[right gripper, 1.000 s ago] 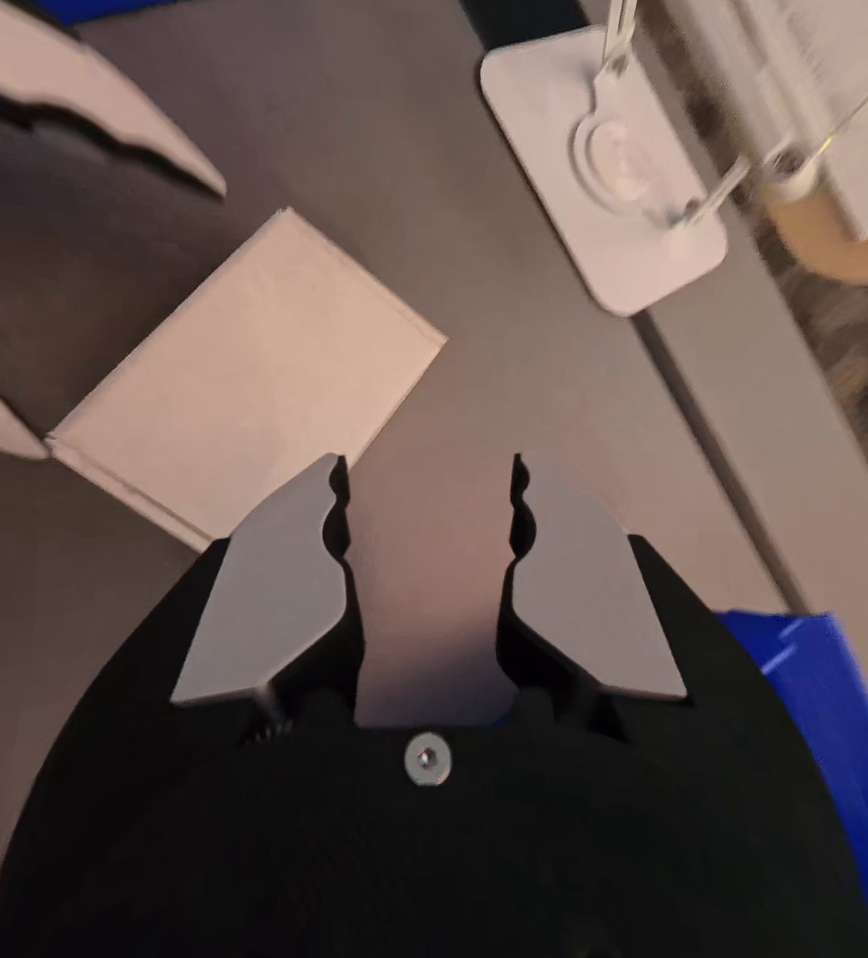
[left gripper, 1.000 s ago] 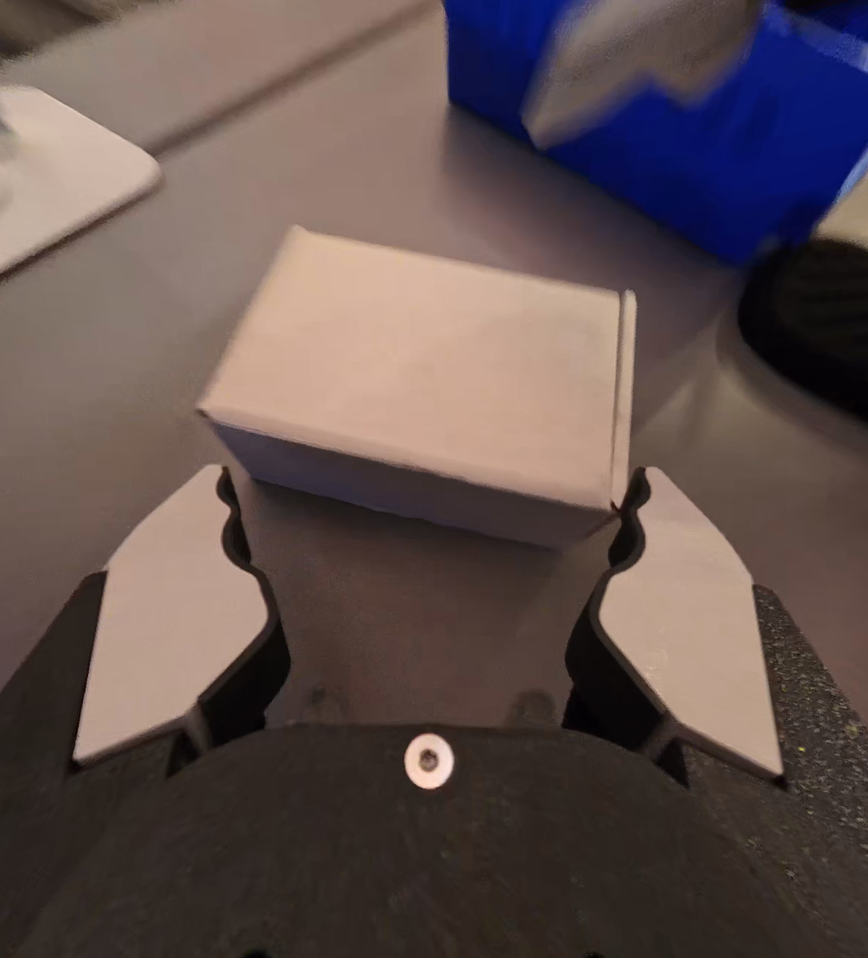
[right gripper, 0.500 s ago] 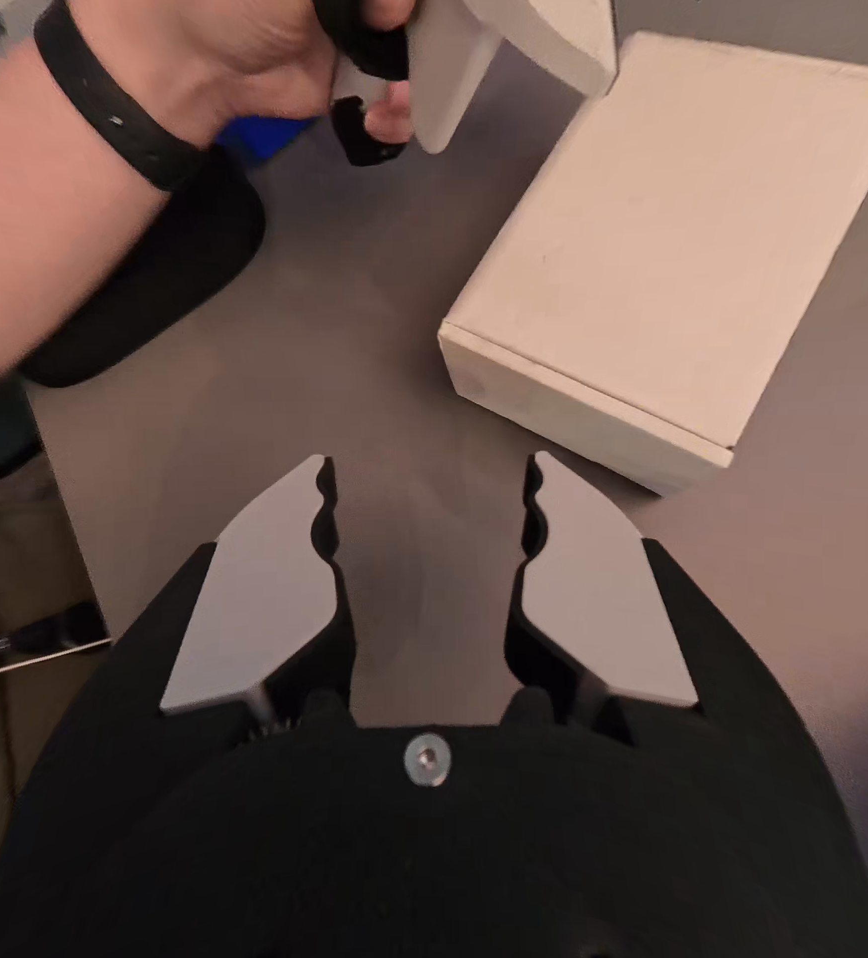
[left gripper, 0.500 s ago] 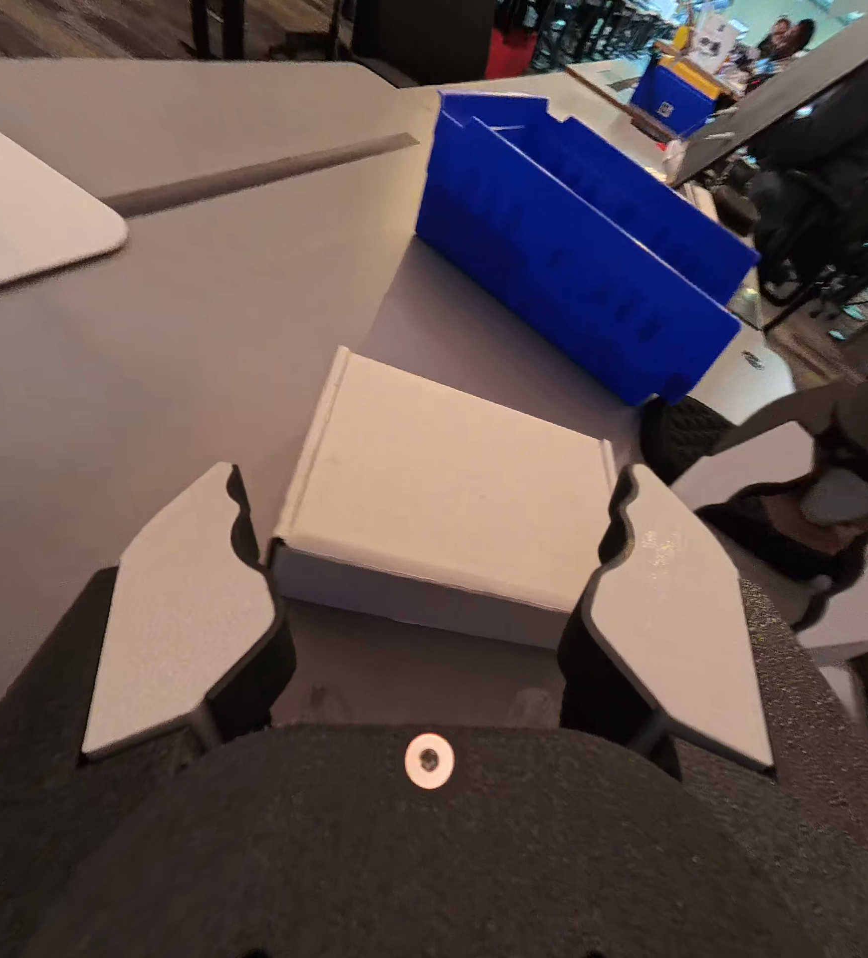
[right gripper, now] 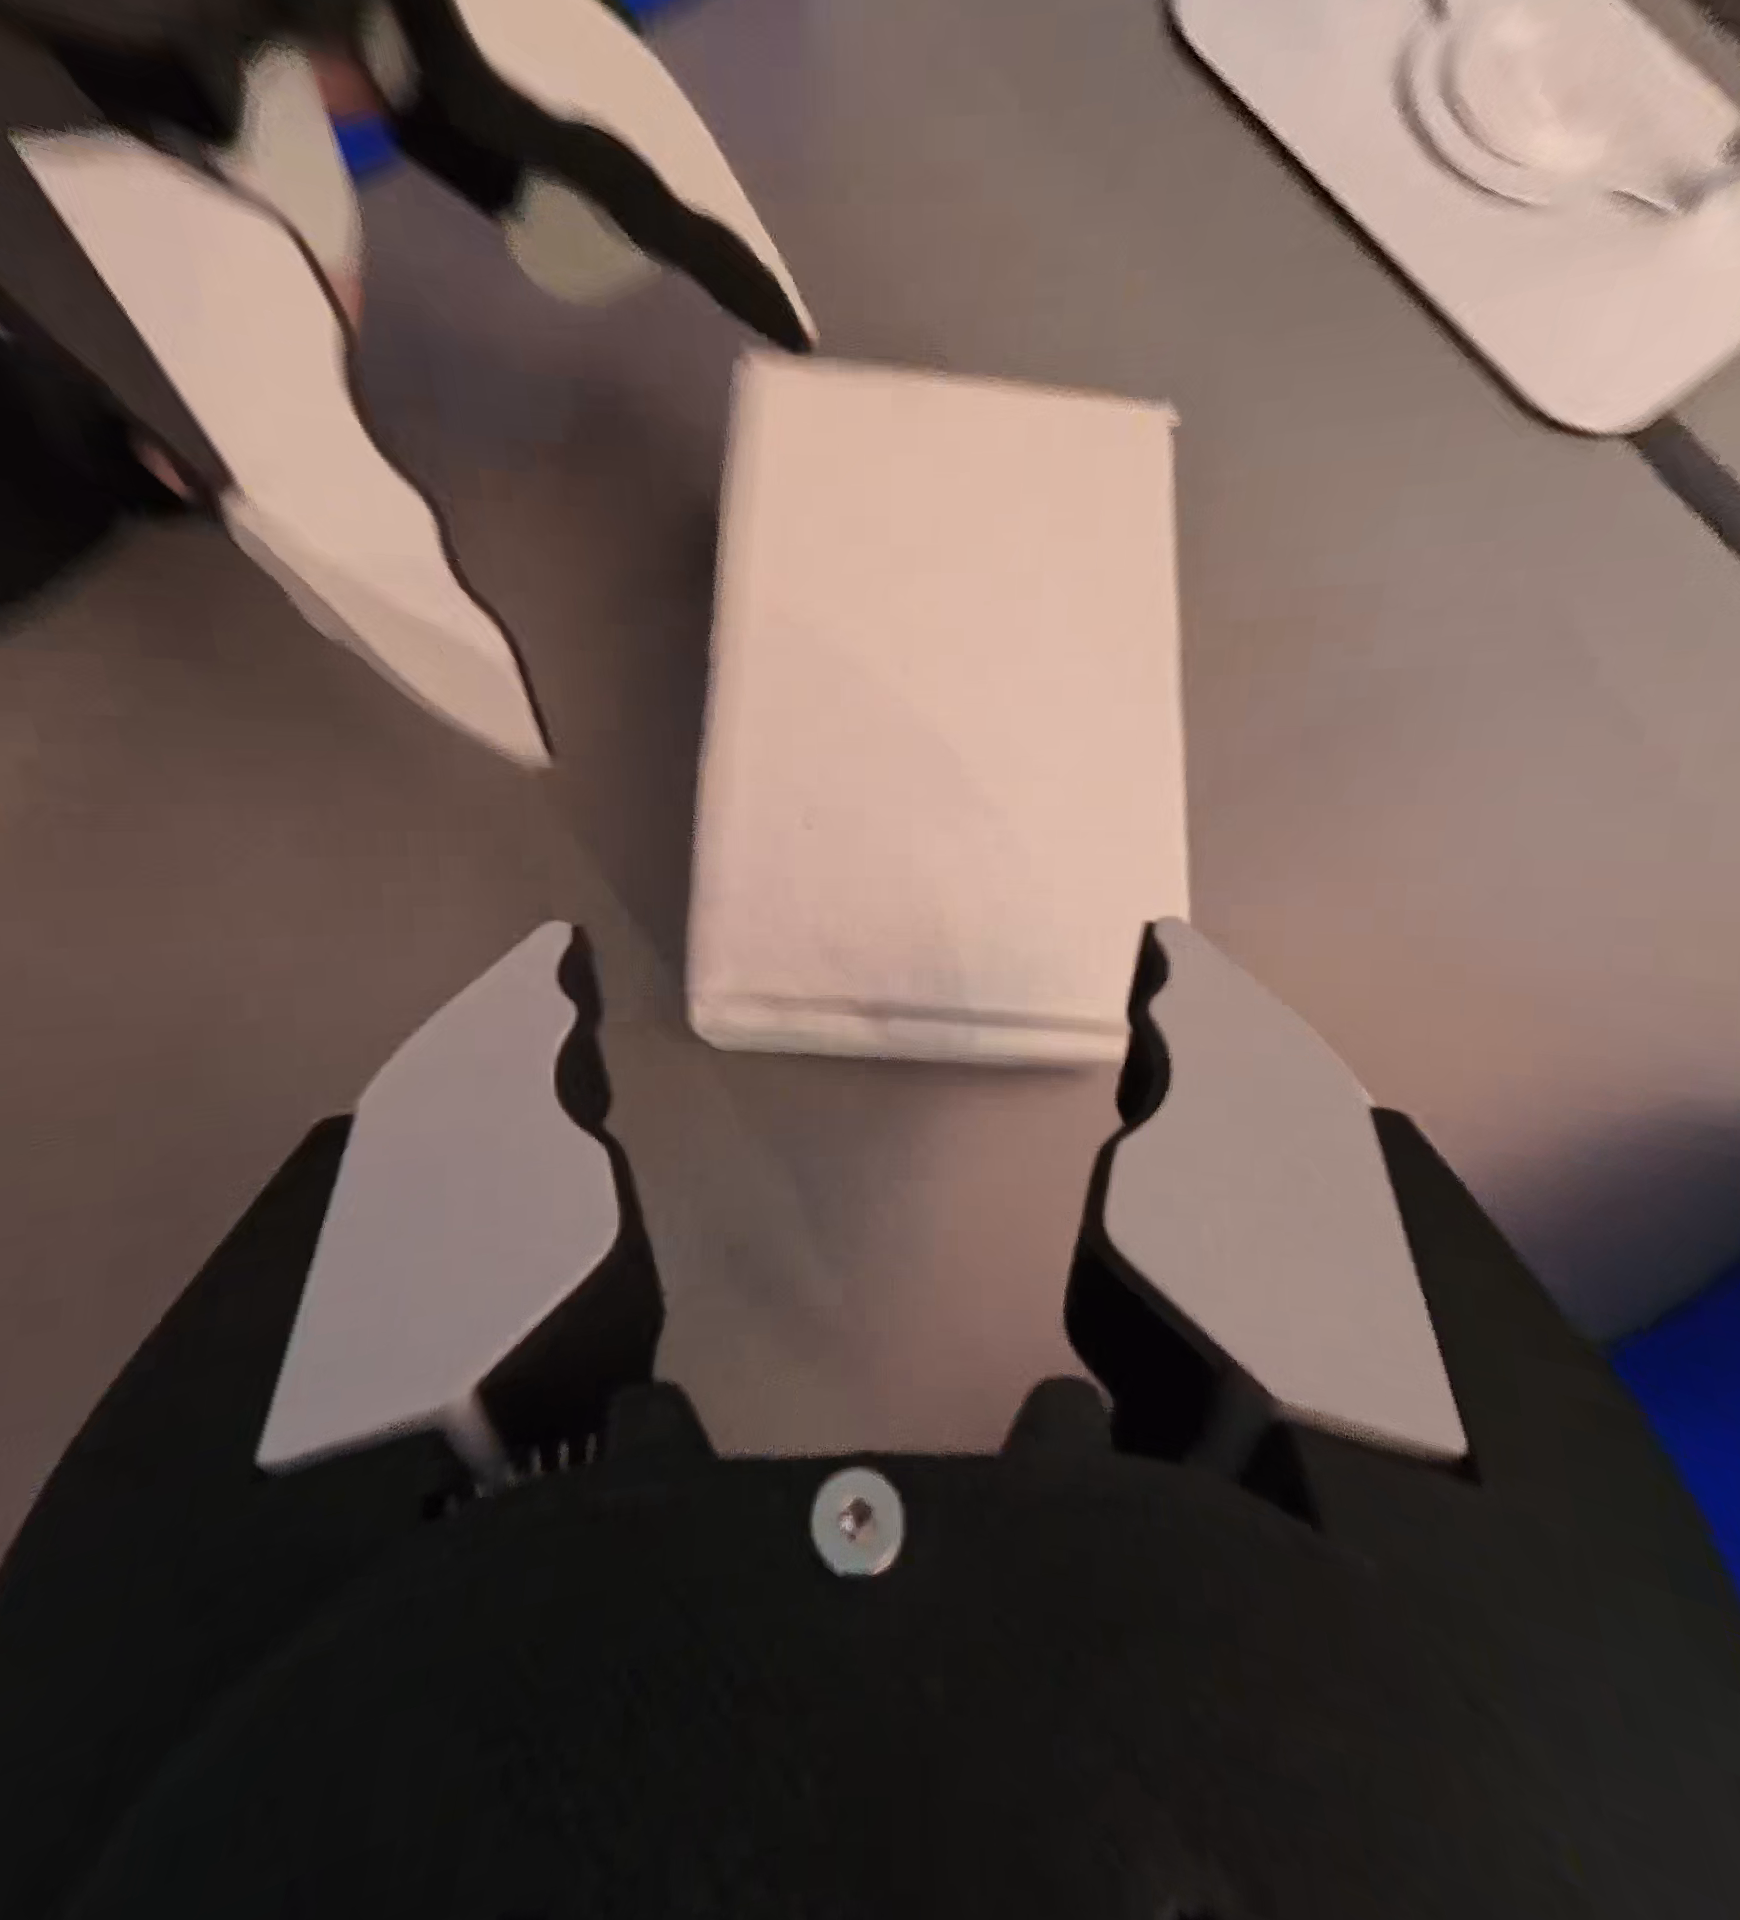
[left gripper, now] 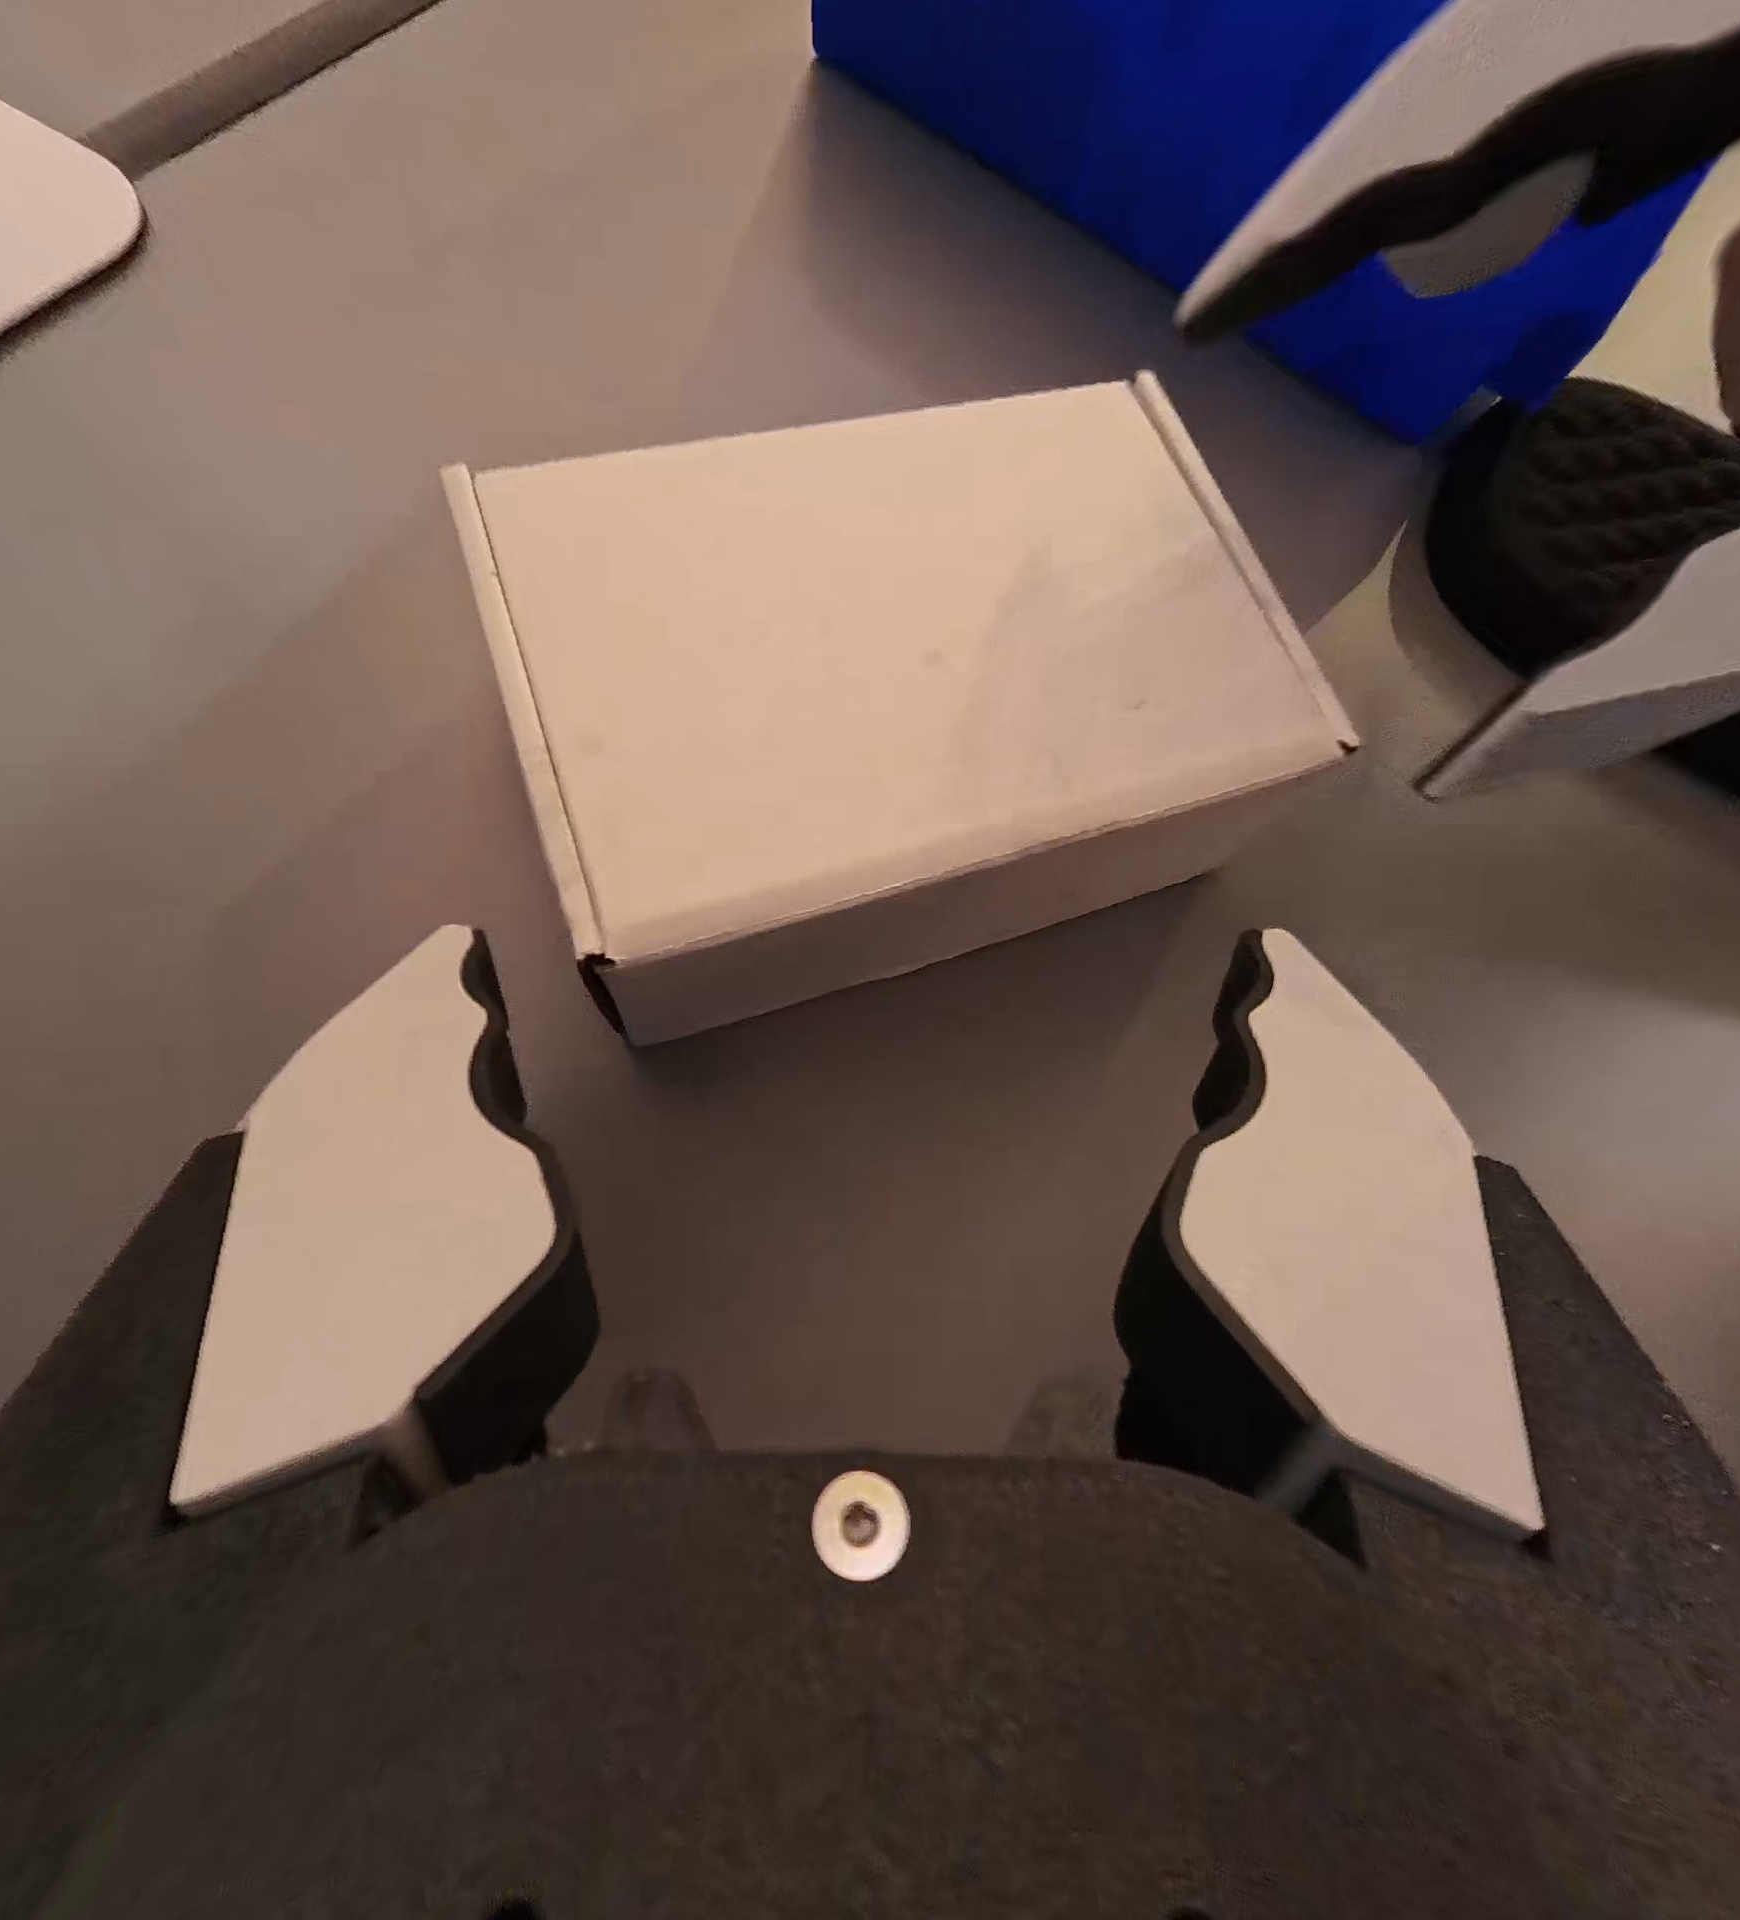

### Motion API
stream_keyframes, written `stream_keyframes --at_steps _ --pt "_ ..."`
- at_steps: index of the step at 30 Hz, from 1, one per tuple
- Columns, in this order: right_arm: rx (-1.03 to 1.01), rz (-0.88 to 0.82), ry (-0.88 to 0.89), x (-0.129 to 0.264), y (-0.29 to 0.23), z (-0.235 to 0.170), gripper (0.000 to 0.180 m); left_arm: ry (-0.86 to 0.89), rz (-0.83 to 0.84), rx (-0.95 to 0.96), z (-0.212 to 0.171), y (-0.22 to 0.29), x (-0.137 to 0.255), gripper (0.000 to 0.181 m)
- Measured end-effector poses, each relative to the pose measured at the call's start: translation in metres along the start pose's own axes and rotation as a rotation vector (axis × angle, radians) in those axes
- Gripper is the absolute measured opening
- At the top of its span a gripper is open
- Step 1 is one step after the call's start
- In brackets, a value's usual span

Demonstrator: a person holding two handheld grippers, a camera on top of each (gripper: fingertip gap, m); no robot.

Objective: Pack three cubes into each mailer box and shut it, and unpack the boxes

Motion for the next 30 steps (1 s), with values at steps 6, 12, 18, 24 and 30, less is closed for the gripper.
stream_keyframes --at_steps 6,12,18,24,30 --pt "-0.032 0.086 -0.209 -0.025 0.017 0.034 0.111 0.181 0.034 -0.183 0.02 0.015 0.041 0.124" --pt "-0.058 0.048 -0.413 -0.054 0.02 0.043 0.116 0.144 -0.05 -0.326 0.013 0.041 0.066 0.115" --pt "-0.05 -0.007 -0.548 -0.072 0.018 0.042 0.117 0.247 -0.145 -0.301 0.022 0.052 0.08 0.116" --pt "-0.048 -0.021 -0.596 -0.075 0.017 0.043 0.117 0.286 -0.196 -0.327 0.021 0.056 0.092 0.115" --pt "-0.047 -0.015 -0.615 -0.074 0.014 0.043 0.117 0.324 -0.241 -0.273 0.021 0.048 0.096 0.112"
Point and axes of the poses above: each gripper's, where its closed fingertips meet, x back along the fingers, z out of its top, y = z × x across the jaws, the point moved 4 cm from there along x, back along the fingers, and after that the axes turned 7 degrees about -y, right-handed, at the moved point
